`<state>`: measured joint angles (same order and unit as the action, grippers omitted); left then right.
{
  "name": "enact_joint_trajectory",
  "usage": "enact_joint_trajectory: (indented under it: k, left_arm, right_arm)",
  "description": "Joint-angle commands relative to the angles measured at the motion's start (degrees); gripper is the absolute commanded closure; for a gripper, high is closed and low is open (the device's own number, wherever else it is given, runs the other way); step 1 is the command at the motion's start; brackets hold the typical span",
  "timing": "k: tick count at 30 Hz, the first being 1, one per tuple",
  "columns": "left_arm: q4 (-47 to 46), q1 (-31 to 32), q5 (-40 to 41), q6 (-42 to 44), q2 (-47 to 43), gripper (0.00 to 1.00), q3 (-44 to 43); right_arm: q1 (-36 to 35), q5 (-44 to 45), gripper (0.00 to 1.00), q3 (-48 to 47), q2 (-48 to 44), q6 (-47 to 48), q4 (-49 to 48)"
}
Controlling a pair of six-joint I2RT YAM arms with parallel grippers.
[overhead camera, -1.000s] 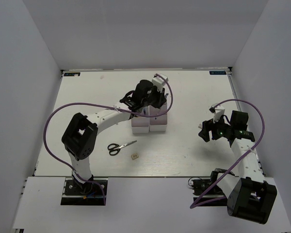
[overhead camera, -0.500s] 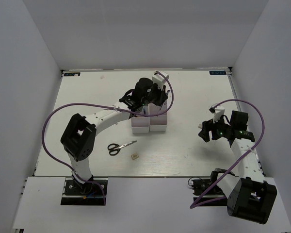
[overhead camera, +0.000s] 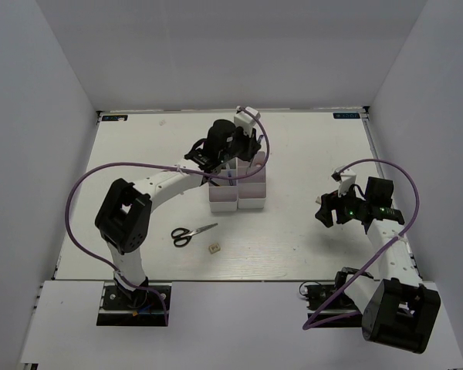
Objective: Sort the stationery into containers
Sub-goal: Place the pen at the center of the board.
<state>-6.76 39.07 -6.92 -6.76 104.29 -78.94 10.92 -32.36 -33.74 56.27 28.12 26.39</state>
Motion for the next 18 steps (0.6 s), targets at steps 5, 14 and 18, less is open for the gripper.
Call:
enact_joint_trajectory:
  k: [5,14,18]
  left_arm:
    - [-4.2,-0.4,-1.1,0.7,-0.1,0.99,3.6]
    - [-5.1,0.9,-0.7,1.5,-1.7,0.82,7.5]
    - [-4.6,1.3,-0.1,1.9,-2.3,0.50,7.6]
  right_arm:
    - [0.3,-1.2,0.21,0.3,0.6,1.0,-1.7]
    - [0.2,-1.0,0.21,0.2,0.6,0.8,-1.6]
    - [0.3,-1.0,0.21,0.3,0.5,0.9,-1.5]
